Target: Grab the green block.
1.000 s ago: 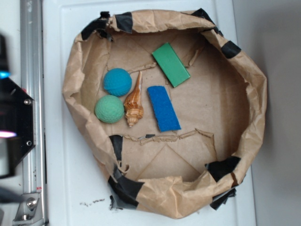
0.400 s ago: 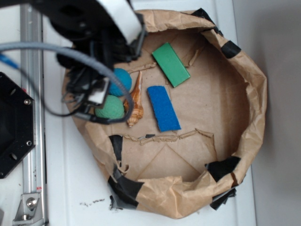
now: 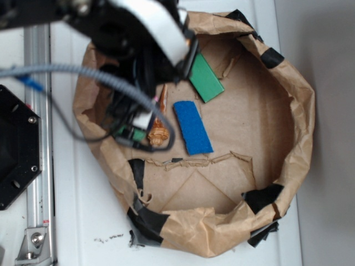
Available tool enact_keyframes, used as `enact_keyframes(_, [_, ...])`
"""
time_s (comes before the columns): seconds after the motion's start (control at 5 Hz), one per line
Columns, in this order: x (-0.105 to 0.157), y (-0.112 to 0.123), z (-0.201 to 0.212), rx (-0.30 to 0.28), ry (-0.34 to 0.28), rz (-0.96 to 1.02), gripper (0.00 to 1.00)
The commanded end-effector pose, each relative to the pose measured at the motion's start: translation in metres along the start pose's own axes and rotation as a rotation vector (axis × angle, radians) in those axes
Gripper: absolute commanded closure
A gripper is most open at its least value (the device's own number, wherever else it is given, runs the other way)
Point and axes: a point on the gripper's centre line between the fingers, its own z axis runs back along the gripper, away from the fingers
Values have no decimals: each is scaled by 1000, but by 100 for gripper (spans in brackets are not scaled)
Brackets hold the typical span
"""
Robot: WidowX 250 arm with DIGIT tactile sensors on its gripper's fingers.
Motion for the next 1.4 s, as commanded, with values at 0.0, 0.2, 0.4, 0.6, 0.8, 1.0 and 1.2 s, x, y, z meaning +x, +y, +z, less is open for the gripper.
enact_keyframes(0.0, [11,-2,13,21,-38,-16,0])
enact_keyframes(0.2, [11,-2,13,21,-38,-16,0])
enact_keyframes(0.4, [11,-2,13,21,-38,-16,0])
enact_keyframes(0.6, [11,-2,13,21,-38,-16,0])
enact_keyframes(0.8, [17,1,-25,34,-30,-181,0])
enact_keyframes(1.0, [19,-2,-56,1,-2,-292,0])
enact_keyframes(1.2, [21,2,-86,-43,30,-436,0])
